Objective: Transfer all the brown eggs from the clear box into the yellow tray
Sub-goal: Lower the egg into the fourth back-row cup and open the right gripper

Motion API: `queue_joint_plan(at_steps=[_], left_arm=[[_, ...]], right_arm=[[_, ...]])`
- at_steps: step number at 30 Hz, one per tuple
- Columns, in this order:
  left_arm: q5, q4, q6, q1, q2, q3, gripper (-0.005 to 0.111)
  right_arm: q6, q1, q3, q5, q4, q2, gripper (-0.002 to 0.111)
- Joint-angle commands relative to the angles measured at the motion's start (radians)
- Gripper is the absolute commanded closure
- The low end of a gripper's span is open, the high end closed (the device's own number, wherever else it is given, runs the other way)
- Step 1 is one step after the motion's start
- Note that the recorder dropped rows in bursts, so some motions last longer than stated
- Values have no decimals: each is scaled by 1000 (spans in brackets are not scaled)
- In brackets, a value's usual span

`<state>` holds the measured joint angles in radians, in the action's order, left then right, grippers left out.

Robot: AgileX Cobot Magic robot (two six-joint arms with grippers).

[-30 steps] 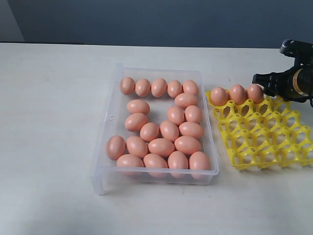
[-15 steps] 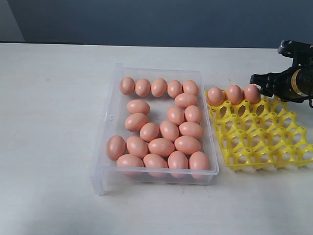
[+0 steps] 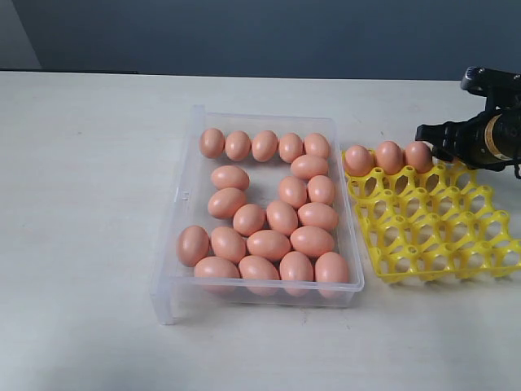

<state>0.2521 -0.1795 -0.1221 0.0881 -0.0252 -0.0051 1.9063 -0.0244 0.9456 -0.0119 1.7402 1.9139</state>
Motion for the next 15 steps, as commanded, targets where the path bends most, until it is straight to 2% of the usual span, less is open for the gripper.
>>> queue_joint_plan(at_steps=[1, 15], left_arm=[[-12, 2, -1, 0, -1, 5, 95], [-12, 2, -1, 0, -1, 5, 95]], right_arm=[[-9, -5, 5, -1, 4, -2, 58], [-10, -5, -55, -50, 4, -33, 58]])
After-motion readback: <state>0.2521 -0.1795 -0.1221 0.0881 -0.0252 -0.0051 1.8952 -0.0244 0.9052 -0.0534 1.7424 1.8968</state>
